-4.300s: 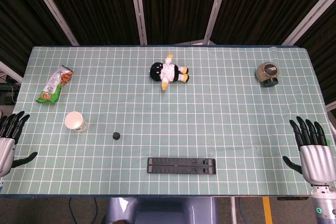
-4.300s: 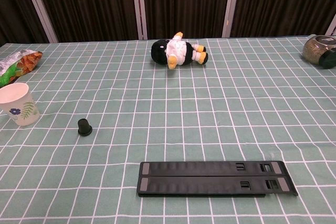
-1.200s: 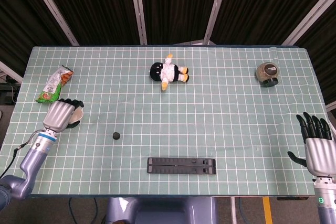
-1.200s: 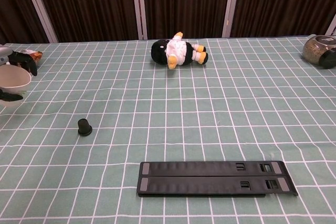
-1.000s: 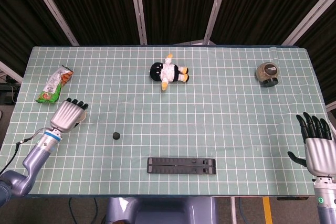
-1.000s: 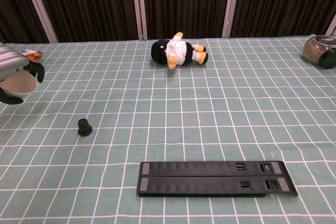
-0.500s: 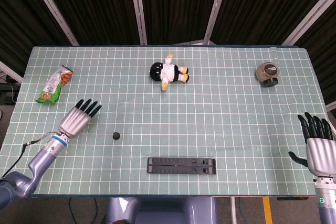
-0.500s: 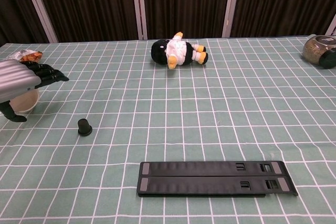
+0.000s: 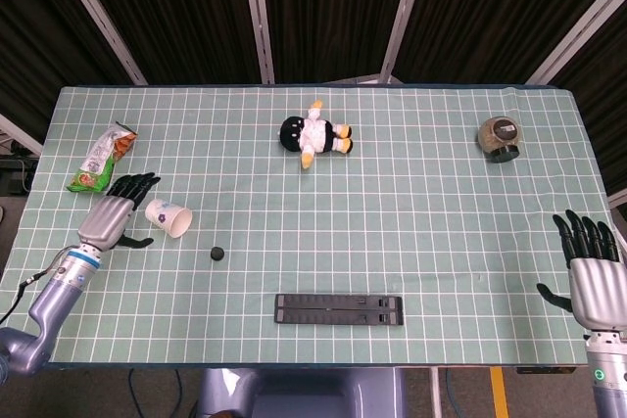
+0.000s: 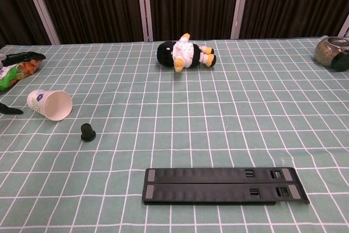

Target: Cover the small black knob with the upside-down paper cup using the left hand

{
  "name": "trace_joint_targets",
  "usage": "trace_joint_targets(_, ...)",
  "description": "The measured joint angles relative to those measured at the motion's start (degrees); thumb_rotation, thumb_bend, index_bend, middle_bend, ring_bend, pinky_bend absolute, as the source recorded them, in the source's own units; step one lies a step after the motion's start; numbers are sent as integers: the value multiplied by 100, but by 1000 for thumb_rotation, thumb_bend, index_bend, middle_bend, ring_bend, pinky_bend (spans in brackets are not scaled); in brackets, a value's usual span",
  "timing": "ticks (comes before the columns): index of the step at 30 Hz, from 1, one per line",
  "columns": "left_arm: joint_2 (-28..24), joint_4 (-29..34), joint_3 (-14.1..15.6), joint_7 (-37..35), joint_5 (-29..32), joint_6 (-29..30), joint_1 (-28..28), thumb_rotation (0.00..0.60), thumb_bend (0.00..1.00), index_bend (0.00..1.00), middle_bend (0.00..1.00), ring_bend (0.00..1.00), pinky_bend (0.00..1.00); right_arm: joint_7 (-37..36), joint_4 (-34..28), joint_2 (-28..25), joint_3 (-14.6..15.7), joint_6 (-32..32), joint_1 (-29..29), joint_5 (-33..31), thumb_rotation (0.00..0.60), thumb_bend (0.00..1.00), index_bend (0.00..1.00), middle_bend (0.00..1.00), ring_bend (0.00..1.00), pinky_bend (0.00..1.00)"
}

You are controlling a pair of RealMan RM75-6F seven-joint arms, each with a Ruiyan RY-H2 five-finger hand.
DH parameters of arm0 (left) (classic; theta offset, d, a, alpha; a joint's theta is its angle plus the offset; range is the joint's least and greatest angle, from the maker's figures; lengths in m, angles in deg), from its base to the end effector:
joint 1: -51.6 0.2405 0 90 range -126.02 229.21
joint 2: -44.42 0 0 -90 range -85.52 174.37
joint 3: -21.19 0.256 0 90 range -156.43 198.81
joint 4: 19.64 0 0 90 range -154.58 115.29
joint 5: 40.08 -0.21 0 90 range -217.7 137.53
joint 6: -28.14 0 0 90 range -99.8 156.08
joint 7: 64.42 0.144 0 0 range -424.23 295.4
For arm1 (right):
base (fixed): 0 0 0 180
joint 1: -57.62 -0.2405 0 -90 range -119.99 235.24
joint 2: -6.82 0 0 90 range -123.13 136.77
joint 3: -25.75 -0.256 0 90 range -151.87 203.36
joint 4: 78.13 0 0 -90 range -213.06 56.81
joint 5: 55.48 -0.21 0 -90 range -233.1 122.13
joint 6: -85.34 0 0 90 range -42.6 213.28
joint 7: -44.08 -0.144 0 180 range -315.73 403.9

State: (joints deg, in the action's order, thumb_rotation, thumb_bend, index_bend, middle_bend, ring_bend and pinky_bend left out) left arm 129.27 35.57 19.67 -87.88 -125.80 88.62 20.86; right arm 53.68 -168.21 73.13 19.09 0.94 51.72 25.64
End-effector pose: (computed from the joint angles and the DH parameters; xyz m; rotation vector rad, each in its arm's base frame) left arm -0.3132 0.3385 0.0575 -1.7071 -1.0472 -0.9259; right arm -0.3183 -0.2004 0.1633 1.3389 -0.7707 0.7865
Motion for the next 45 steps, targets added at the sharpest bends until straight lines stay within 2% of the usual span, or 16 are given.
trace_joint_targets(7,-8,-278,15,-1632,12,-223,-14,600,93,0,0,0,1,186,9,90,7,42,-27,-41,600,0,0,0,0,0)
trace_joint_targets(11,251,-778,16,-2326,-42,-272,-76,600,94,0,0,0,1,317,22,169,5,52,-36,-94,600,0,0,0,0,0)
trace_joint_targets(20,1020,-2003,130,-3073,-189,-472,-232,600,93,25,0,0,5,455,43,236,-15,17,-24,-172,600,0,0,0,0,0)
trace_joint_targets(26,1377,-2571,242,-3534,-277,-541,-264,600,93,67,0,20,40,459,67,238,-31,25,-17,-223,600,0,0,0,0,0)
trace_joint_targets(32,1637,-2955,331,-3703,-363,-577,-322,600,93,145,38,70,78,460,103,250,-47,56,-30,-265,600,0,0,0,0,0)
trace_joint_targets(35,1745,-3101,352,-3610,-388,-580,-357,600,128,221,75,99,103,470,120,263,-52,66,-37,-279,600,0,0,0,0,0)
trace_joint_targets(37,1793,-3167,354,-3524,-389,-594,-376,600,183,268,110,125,131,473,122,267,-54,65,-39,-281,600,0,0,0,0,0)
trace_joint_targets(41,1900,-3285,295,-3286,-326,-623,-410,600,231,329,186,189,182,473,126,269,-56,64,-37,-290,600,0,0,0,0,0)
trace_joint_targets(45,1974,-3371,224,-3027,-259,-594,-421,600,244,472,313,269,275,459,135,265,-60,66,-33,-305,600,0,0,0,0,0)
